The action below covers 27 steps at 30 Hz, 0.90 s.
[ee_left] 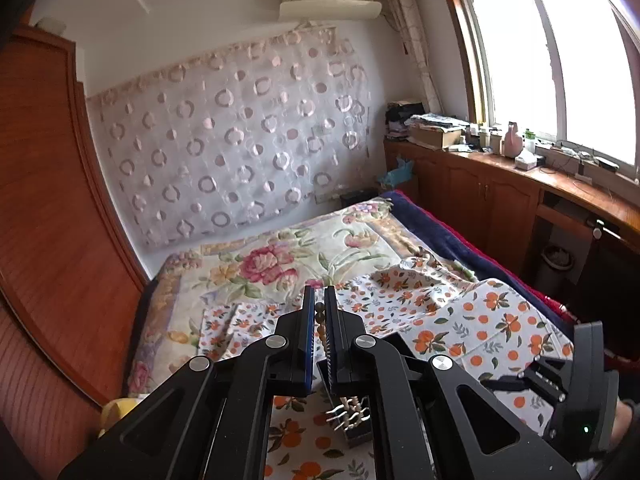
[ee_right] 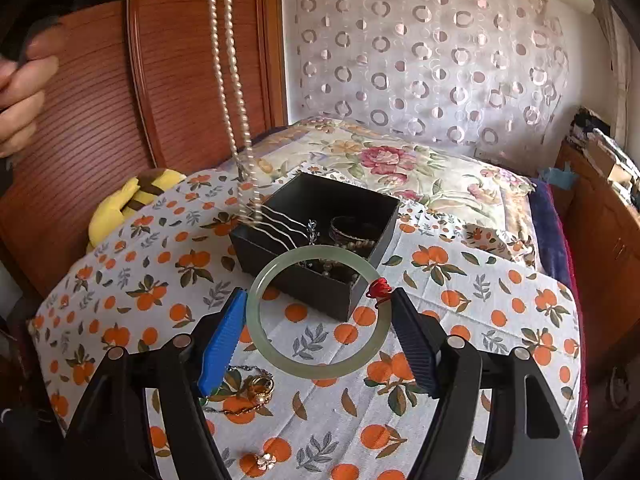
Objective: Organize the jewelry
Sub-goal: 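Lower the pearls into the box with the left gripper while the right lifts the jade bangle, then lower the jade bangle into the black box and open the right gripper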
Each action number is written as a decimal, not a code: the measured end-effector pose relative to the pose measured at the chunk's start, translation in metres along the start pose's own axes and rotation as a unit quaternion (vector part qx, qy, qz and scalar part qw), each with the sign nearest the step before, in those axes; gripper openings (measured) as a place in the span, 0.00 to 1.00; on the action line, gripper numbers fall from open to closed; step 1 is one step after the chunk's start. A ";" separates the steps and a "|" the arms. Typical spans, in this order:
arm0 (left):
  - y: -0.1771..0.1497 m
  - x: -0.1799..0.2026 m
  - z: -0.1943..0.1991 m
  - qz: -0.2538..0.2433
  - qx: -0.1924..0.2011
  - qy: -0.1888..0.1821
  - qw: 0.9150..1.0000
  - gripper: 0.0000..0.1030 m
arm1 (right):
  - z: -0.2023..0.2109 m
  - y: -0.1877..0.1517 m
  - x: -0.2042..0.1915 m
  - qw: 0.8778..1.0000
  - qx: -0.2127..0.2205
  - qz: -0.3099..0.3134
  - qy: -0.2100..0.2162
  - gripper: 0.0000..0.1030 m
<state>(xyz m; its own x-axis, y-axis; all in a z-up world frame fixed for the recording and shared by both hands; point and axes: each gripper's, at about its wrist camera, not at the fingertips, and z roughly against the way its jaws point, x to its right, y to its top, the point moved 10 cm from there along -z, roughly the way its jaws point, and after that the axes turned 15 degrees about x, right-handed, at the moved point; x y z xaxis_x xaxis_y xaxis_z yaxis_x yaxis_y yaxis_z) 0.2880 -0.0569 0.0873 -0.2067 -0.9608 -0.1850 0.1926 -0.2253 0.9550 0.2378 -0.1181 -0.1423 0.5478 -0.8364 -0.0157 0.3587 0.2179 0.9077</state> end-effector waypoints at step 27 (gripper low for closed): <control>-0.105 -0.012 -0.005 0.067 -0.058 -0.038 0.995 0.16 | -0.068 0.032 0.008 1.000 0.021 -0.005 -0.014 0.73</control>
<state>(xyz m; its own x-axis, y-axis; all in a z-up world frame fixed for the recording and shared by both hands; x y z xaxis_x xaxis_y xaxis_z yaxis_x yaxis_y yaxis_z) 0.2747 -0.0221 -0.0117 -0.2430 -0.9694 -0.0348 0.3325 -0.1169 0.9358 0.3048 -0.0835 -0.1421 0.5226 -0.8525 -0.0133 0.3316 0.1888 0.9243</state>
